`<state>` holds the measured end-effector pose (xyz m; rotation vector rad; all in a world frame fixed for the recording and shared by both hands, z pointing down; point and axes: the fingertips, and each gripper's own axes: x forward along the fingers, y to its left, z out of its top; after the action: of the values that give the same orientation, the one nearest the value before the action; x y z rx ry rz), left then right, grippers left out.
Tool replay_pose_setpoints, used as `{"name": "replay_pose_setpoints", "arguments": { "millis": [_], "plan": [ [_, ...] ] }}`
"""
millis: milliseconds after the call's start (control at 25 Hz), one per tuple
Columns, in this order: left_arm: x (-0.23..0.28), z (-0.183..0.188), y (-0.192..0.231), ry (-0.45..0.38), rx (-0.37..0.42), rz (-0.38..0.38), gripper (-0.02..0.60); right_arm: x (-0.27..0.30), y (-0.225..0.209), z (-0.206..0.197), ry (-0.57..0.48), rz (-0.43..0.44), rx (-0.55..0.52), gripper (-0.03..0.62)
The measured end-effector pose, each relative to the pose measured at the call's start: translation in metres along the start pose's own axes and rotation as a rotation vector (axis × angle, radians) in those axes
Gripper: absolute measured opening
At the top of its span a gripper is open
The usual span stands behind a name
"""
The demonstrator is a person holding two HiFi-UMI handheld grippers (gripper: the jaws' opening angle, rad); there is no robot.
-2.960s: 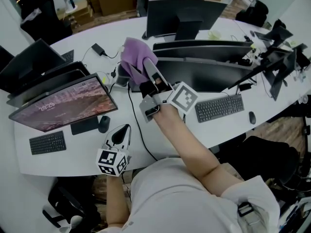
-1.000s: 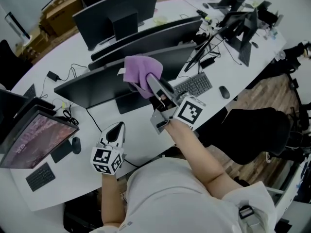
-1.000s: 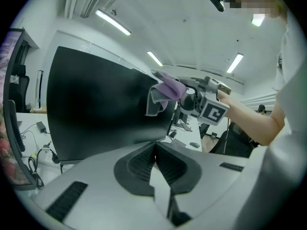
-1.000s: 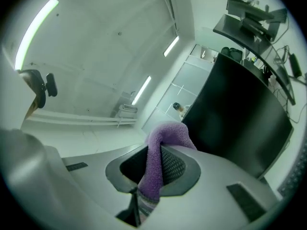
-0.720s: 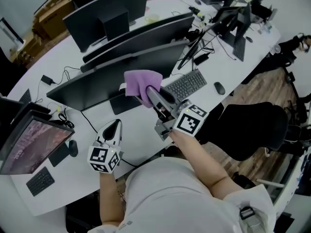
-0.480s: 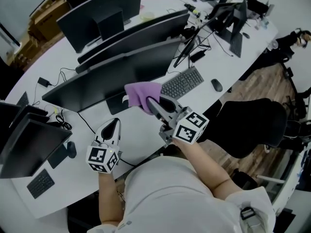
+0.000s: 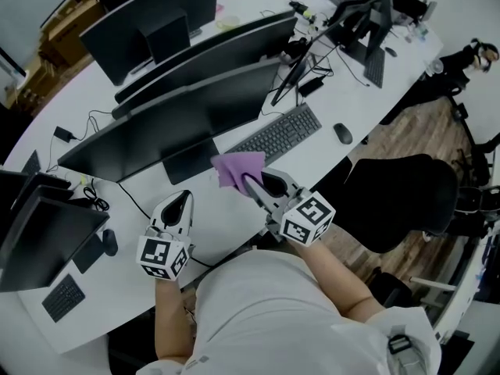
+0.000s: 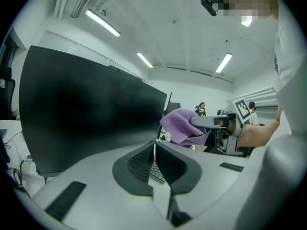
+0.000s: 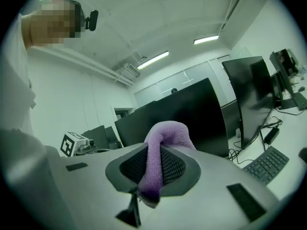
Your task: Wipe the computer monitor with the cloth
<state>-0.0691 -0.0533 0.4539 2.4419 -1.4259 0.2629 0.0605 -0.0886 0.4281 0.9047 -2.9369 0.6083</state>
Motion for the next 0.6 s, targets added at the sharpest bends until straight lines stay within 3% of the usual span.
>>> {"name": "replay_pose_setpoints", "arguments": {
  "millis": [360, 600],
  "plan": [
    [0.006, -0.001, -0.010, 0.003, 0.017, -0.023, -0.003, -0.015, -0.002, -0.011, 0.053, -0.033, -0.092, 0.058],
    [0.005, -0.004, -0.015, 0.008, 0.007, -0.042, -0.003, -0.021, -0.006, -0.014, 0.063, -0.043, -0.099, 0.058]
  ]
}}
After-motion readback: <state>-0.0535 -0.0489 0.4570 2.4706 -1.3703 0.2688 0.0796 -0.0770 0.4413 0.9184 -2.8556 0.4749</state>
